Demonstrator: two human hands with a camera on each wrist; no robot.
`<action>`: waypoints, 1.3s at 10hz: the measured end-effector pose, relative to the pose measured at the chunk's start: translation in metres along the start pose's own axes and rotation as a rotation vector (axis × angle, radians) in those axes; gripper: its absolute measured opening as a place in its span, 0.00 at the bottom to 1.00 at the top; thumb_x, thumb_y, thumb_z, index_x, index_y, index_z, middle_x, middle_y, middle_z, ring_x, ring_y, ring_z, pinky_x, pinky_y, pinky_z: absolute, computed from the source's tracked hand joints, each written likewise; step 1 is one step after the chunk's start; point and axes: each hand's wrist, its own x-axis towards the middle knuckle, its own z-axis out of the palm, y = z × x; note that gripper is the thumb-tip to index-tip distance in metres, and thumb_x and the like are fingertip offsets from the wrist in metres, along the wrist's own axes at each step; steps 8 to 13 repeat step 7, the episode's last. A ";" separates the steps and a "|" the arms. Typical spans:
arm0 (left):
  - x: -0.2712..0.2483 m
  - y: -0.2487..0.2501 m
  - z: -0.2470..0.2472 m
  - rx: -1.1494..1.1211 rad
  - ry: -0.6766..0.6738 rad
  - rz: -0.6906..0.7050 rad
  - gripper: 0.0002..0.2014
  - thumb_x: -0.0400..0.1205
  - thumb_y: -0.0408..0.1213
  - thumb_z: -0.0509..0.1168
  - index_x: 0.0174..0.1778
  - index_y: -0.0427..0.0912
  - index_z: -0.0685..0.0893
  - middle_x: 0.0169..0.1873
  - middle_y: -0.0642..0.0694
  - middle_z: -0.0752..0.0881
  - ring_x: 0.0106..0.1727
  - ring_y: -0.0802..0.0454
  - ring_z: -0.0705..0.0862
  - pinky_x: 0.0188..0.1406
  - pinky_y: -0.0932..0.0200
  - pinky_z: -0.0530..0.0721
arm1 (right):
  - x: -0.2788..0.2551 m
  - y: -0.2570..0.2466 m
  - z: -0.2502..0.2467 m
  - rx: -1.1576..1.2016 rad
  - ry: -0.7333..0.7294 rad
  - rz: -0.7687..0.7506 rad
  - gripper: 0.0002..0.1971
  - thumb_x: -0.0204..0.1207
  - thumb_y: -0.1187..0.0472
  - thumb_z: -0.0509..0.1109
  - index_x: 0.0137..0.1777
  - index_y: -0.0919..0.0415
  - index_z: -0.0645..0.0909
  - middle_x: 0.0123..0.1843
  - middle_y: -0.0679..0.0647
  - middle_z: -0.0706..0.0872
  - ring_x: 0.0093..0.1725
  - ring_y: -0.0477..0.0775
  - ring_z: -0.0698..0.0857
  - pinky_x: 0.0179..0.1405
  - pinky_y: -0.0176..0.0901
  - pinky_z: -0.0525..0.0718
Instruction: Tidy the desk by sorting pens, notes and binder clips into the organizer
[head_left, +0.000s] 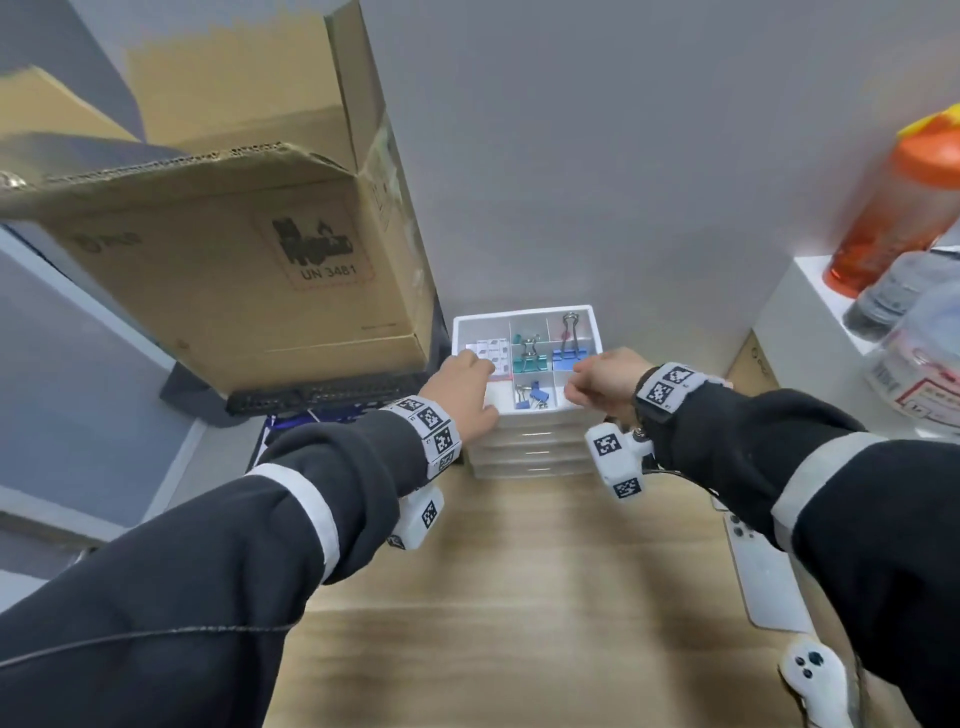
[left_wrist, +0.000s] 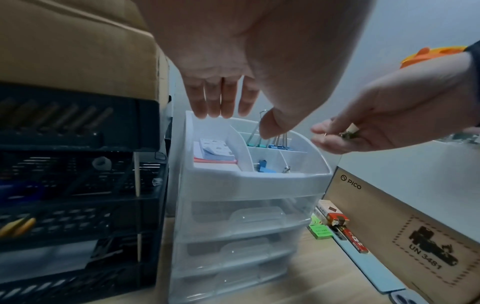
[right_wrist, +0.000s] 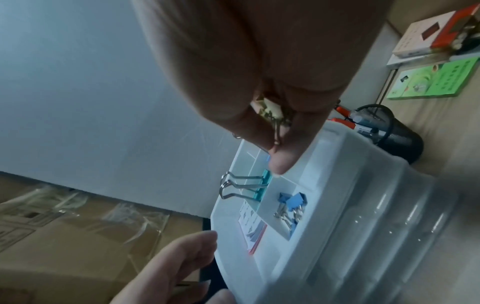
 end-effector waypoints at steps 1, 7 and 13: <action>0.009 0.003 -0.001 0.018 -0.012 -0.001 0.25 0.79 0.39 0.64 0.73 0.36 0.75 0.66 0.39 0.76 0.69 0.39 0.74 0.68 0.45 0.78 | 0.022 -0.008 -0.003 -0.215 0.097 -0.050 0.22 0.72 0.71 0.74 0.66 0.73 0.78 0.57 0.63 0.85 0.54 0.59 0.88 0.51 0.45 0.91; 0.041 0.014 0.027 0.017 -0.111 -0.045 0.24 0.83 0.38 0.61 0.75 0.38 0.73 0.67 0.38 0.77 0.69 0.40 0.76 0.68 0.46 0.79 | 0.038 0.002 0.008 -0.667 0.260 -0.172 0.07 0.74 0.68 0.65 0.47 0.57 0.82 0.49 0.59 0.89 0.49 0.62 0.90 0.54 0.58 0.90; 0.041 0.014 0.027 0.017 -0.111 -0.045 0.24 0.83 0.38 0.61 0.75 0.38 0.73 0.67 0.38 0.77 0.69 0.40 0.76 0.68 0.46 0.79 | 0.038 0.002 0.008 -0.667 0.260 -0.172 0.07 0.74 0.68 0.65 0.47 0.57 0.82 0.49 0.59 0.89 0.49 0.62 0.90 0.54 0.58 0.90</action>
